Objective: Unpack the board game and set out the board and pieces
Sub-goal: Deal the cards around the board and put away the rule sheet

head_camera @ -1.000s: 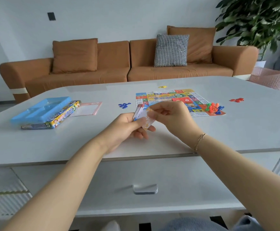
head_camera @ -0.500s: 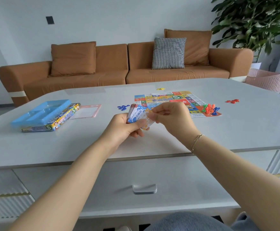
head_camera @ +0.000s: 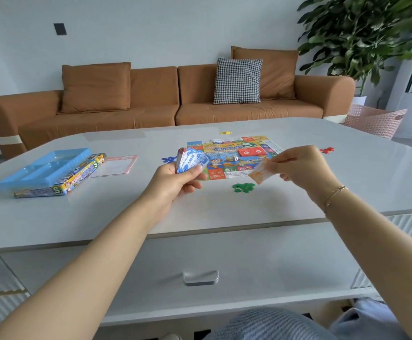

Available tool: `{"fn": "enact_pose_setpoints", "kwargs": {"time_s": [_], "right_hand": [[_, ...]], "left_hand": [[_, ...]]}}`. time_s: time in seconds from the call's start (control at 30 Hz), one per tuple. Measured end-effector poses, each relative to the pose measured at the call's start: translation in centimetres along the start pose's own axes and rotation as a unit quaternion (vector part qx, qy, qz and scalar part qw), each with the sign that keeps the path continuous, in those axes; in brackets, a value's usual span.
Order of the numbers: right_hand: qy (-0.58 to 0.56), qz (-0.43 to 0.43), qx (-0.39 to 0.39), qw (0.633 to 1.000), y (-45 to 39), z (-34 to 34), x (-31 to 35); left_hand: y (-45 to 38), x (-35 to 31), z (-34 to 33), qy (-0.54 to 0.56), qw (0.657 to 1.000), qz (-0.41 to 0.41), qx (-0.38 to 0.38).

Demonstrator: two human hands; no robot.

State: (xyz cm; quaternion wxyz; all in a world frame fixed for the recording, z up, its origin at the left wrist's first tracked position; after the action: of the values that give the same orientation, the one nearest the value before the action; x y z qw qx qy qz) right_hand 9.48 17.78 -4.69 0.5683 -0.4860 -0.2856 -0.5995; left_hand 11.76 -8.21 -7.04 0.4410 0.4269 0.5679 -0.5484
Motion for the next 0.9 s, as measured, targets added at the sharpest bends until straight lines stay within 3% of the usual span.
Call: {"fn": "enact_pose_setpoints", "kwargs": {"time_s": [0.17, 0.4, 0.47, 0.53, 0.63, 0.7, 0.8, 0.9], "right_hand": [[0.155, -0.021, -0.018, 0.988, -0.2, 2.3, -3.0], [0.297, 0.011, -0.051, 0.953, 0.0, 2.3, -2.1], [0.296, 0.060, -0.114, 0.946, 0.8, 2.7, -0.4], [0.218, 0.127, -0.133, 0.958, 1.8, 2.0, 2.2], [0.081, 0.155, 0.006, 0.985, 2.9, -2.0, 5.3], [0.064, 0.164, 0.089, 0.980, 3.7, -4.8, 6.6], [0.068, 0.167, 0.131, 0.975, 3.8, -7.1, 7.1], [0.058, 0.158, 0.119, 0.979, 3.2, -7.6, 6.8]], "left_hand": [[0.0, 0.1, -1.4, -0.043, 0.998, -0.017, 0.044], [0.4, 0.0, -1.1, -0.048, 0.998, -0.032, 0.036], [0.6, -0.2, -1.3, -0.060, 0.996, -0.036, 0.049], [0.8, -0.4, -1.7, -0.074, 0.995, -0.040, 0.062], [1.1, -0.6, -1.9, -0.082, 0.993, -0.042, 0.076], [1.3, -0.7, -2.1, -0.085, 0.992, -0.042, 0.083], [1.4, -0.8, -2.2, -0.083, 0.992, -0.041, 0.091], [1.4, -0.8, -2.3, -0.084, 0.991, -0.040, 0.100]]}}
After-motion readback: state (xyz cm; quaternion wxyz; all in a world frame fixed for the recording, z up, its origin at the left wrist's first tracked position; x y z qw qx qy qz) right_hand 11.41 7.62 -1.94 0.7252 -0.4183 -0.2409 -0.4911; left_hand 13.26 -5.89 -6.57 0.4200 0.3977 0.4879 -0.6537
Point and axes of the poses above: each hand's wrist, its own y-axis away from the middle knuckle, its own z-axis out of the back of the hand, x = y × z, the point moved 8 cm from there along -y, towards the middle knuckle, and after that the axes turned 6 degrees about -z, right-handed, at the moved point
